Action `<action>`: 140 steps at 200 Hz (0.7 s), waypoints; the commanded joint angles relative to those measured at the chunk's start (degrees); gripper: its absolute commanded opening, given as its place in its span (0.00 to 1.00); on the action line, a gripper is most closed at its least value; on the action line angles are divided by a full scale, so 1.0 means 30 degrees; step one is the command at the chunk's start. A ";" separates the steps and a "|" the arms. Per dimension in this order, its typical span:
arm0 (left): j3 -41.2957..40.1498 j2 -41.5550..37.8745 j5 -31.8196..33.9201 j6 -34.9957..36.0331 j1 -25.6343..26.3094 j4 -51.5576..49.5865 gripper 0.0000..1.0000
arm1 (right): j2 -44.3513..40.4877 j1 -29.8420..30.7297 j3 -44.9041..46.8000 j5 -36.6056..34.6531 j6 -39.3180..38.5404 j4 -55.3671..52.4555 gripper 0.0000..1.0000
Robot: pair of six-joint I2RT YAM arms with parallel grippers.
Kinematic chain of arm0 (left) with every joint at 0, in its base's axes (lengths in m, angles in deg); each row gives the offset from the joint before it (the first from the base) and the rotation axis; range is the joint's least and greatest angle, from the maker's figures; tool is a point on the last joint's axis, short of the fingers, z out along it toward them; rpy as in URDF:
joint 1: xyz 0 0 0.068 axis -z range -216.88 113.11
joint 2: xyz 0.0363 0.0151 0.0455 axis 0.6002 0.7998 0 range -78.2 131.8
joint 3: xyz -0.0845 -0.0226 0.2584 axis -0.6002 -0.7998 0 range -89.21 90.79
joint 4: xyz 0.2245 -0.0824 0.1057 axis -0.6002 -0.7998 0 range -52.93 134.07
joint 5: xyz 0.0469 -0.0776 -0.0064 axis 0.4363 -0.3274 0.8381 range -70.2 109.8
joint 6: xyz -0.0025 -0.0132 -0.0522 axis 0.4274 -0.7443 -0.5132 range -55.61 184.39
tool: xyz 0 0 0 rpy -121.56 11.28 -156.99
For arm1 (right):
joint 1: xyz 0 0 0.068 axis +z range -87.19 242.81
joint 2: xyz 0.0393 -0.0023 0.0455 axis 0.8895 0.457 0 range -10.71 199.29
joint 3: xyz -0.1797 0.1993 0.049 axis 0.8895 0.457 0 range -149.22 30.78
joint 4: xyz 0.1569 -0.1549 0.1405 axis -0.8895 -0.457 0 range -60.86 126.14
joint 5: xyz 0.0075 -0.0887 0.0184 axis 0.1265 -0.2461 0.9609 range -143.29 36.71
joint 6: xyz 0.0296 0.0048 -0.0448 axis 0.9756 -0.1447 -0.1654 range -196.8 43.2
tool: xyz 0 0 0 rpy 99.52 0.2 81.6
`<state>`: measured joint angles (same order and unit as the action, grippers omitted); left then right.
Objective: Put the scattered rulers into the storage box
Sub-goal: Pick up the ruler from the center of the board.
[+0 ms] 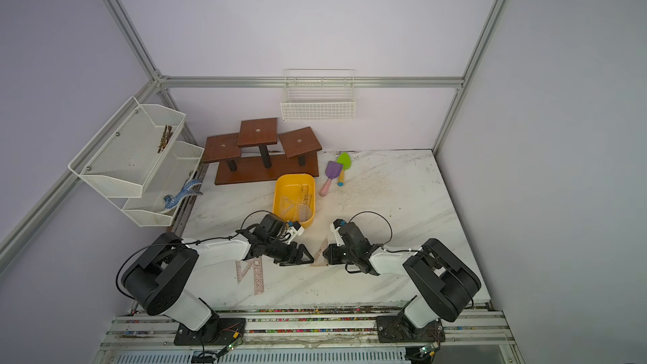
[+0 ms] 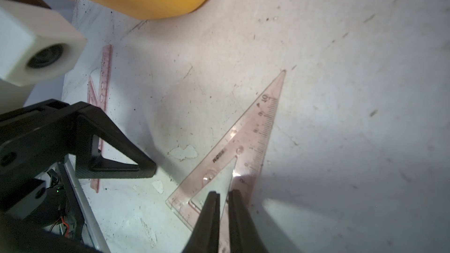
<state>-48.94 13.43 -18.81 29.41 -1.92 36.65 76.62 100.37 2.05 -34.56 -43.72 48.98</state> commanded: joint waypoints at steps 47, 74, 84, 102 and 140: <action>-0.0066 0.0882 0.0443 -0.0376 0.0534 0.0082 0.75 | 0.0187 -0.0171 0.0223 0.0057 -0.0392 0.0307 0.16; 0.0045 0.1080 0.0420 -0.0453 0.0652 0.0083 0.75 | 0.0187 -0.0185 0.0461 0.0175 -0.0341 0.0662 0.15; 0.0080 0.1147 0.0448 -0.0494 0.0702 0.0090 0.74 | 0.0187 -0.0186 0.0574 0.0204 -0.0334 0.0780 0.15; 0.0166 0.1299 0.0485 -0.0516 0.0798 0.0094 0.74 | 0.0187 -0.0212 0.0799 0.0231 -0.0297 0.0965 0.15; 0.0367 0.1615 0.0504 -0.0596 0.0970 0.0108 0.74 | 0.0128 -0.0244 0.1125 0.0291 -0.0275 0.1220 0.15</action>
<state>-47.78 15.90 -19.77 27.95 0.06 39.29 76.62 99.97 3.98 -34.04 -44.12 52.07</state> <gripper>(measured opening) 0.742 0.153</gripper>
